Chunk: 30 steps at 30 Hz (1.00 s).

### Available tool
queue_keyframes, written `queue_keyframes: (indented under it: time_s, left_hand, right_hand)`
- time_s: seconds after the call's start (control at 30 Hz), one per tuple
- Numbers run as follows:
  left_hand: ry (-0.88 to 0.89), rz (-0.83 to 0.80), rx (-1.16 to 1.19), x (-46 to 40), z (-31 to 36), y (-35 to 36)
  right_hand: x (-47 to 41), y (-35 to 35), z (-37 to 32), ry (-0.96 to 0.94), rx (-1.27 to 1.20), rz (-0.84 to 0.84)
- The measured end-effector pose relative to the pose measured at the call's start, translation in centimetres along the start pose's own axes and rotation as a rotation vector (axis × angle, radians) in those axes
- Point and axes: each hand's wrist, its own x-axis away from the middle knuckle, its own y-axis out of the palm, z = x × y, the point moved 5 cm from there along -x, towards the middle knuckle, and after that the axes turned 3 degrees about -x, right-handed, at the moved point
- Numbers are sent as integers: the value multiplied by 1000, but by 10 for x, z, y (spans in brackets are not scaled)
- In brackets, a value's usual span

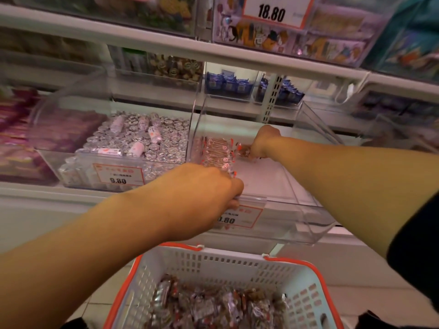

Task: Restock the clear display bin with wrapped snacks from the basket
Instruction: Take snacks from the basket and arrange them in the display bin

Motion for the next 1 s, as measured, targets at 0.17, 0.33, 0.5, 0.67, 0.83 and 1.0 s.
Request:
queue_keyframes:
  time_s: [0.17, 0.33, 0.5, 0.67, 0.83, 1.0]
  left_hand:
    - [-4, -15, 5, 0, 0, -2]
    - [9, -7, -7, -2, 1, -3]
    - [6, -16, 6, -1, -3, -3]
    - [-22, -50, 26, 1, -9, -3]
    - [-25, -59, 63, 6, -10, -5]
    - [54, 302, 56, 17, 3, -35]
  right_hand:
    - [6, 3, 10, 65, -108, -10]
    - [6, 5, 19, 168, -276, -11]
    - [8, 10, -3, 85, -268, -29]
    - [8, 9, -6, 46, -134, -100]
    - [26, -15, -11, -73, 31, -55]
    - [100, -65, -21, -374, -268, 312]
